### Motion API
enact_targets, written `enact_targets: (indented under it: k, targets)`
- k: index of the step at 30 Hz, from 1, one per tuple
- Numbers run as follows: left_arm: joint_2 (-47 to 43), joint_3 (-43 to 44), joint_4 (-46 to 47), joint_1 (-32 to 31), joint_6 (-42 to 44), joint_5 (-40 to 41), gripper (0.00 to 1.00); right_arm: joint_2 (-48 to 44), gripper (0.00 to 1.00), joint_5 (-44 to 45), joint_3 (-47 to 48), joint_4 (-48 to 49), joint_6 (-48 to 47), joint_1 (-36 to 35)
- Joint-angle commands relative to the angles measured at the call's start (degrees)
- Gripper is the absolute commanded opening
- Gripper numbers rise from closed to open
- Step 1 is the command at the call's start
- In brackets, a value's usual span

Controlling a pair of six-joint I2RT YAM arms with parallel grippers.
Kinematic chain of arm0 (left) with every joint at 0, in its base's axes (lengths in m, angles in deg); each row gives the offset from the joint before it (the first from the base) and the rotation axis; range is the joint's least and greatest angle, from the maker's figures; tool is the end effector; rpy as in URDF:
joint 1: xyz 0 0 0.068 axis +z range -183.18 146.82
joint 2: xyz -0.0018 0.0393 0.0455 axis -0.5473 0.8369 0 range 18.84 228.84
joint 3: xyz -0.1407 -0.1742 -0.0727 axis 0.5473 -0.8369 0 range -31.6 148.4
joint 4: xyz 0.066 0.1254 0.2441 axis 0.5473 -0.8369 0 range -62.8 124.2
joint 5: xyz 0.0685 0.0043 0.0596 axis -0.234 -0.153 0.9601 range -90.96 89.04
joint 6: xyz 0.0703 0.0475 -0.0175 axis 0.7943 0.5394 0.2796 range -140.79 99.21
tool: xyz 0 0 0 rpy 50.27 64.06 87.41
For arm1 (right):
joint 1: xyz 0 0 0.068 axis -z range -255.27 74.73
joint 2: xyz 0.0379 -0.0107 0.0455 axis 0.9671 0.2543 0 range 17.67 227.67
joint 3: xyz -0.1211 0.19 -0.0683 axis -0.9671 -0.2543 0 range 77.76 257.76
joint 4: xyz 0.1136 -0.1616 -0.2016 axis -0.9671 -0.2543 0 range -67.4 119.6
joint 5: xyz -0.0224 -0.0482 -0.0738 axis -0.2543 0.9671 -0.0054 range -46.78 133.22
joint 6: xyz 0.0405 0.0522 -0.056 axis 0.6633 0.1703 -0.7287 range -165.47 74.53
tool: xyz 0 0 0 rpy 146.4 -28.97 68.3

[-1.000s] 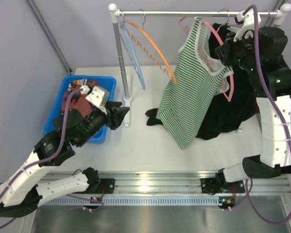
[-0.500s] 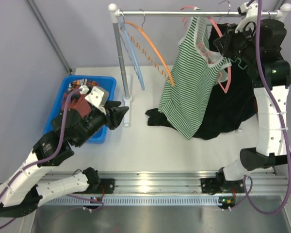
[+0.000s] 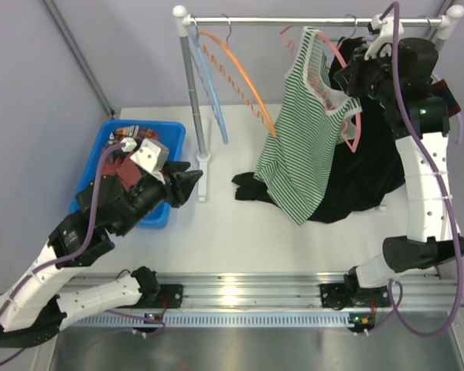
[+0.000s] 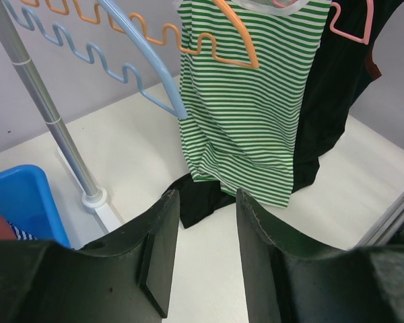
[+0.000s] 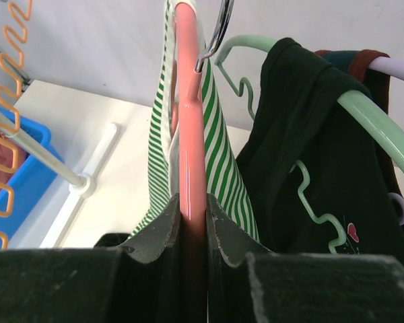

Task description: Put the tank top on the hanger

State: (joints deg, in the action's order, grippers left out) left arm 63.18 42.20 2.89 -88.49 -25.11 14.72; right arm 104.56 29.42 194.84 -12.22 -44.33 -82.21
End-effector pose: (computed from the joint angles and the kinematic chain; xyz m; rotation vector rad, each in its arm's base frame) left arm 0.1364 -0.1606 0.4497 0.5021 1.5544 -0.5859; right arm 0.3490 0.0609 0.4946 -0.2640 1.7588 0.3154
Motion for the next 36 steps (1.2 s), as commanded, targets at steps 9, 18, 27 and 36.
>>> enact_targets:
  k: [9,18,27,36]
  targets:
    - [-0.7,-0.1,1.4,-0.2,0.4,0.1,0.45,-5.7,0.24,0.4,-2.8,5.2,0.7,0.8]
    - [-0.5,-1.9,3.2,-0.2,-0.2,-0.4,0.45,-10.5,0.58,2.8,-4.8,3.2,1.3,0.7]
    - [-0.4,-3.0,4.1,-0.2,-0.9,-0.4,0.45,-16.7,0.78,1.6,-5.4,0.3,3.5,0.7]
    - [-0.7,-3.6,3.4,-0.2,-2.5,0.8,0.45,-30.1,0.88,-8.8,-20.5,-0.1,8.3,0.7]
